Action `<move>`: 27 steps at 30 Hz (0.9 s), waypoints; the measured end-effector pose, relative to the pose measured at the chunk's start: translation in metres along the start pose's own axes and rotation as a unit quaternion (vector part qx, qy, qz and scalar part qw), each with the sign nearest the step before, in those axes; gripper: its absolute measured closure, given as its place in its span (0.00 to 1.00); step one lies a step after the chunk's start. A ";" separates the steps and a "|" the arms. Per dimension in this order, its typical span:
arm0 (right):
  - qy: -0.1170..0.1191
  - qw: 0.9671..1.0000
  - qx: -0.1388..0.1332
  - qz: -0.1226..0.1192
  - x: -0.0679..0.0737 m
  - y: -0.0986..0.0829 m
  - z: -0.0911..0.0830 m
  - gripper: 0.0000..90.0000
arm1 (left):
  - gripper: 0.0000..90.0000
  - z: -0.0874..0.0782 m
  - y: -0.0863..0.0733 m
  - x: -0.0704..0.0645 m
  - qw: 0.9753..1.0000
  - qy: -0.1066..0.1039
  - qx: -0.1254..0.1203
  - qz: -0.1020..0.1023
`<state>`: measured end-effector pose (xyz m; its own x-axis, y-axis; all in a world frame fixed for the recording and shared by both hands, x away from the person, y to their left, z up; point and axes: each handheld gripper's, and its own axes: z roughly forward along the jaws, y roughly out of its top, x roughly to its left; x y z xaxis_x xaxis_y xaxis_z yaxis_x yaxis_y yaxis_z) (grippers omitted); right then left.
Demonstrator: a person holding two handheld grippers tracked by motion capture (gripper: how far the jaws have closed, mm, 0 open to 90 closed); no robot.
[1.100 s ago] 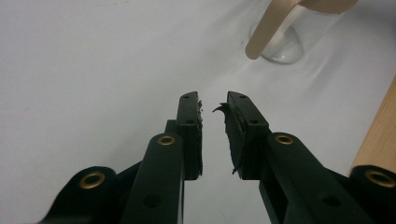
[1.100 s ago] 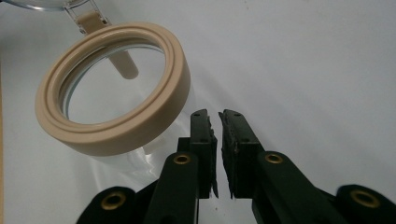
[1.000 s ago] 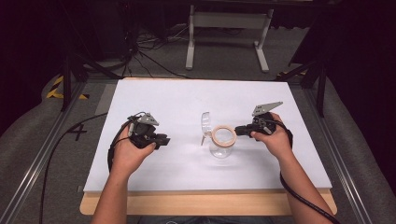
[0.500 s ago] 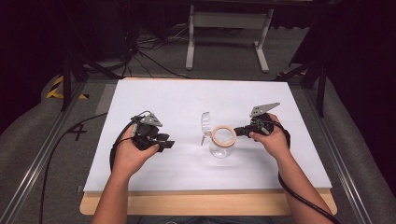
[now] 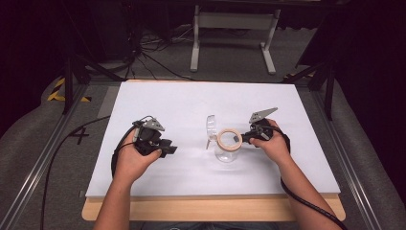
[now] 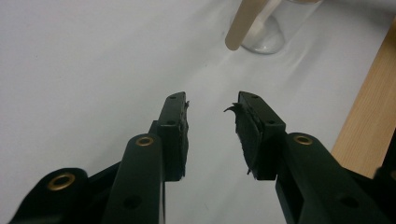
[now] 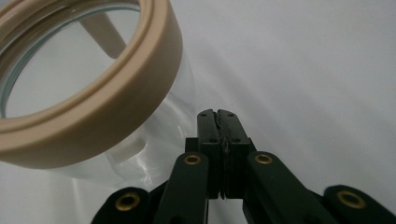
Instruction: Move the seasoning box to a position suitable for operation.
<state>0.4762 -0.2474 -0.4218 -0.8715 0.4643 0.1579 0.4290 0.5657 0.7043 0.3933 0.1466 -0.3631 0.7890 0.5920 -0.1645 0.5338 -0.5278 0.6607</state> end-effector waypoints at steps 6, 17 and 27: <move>0.003 1.000 0.004 0.001 -0.002 0.000 0.003 1.00 | 0.71 0.001 -0.002 0.001 1.000 0.001 -0.004 -0.004; 0.006 1.000 0.008 0.004 0.003 -0.003 0.003 1.00 | 0.71 0.003 0.001 0.003 1.000 -0.003 0.004 -0.001; 0.017 0.999 0.029 -0.019 0.022 -0.002 0.002 1.00 | 0.71 0.007 0.008 0.007 1.000 -0.013 -0.006 0.003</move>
<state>0.4571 -0.2371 -0.4213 -0.8942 0.4195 0.1561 0.4082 0.6211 0.6690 0.4052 0.1427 -0.3644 0.7994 0.5734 -0.1794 0.5258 -0.5231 0.6708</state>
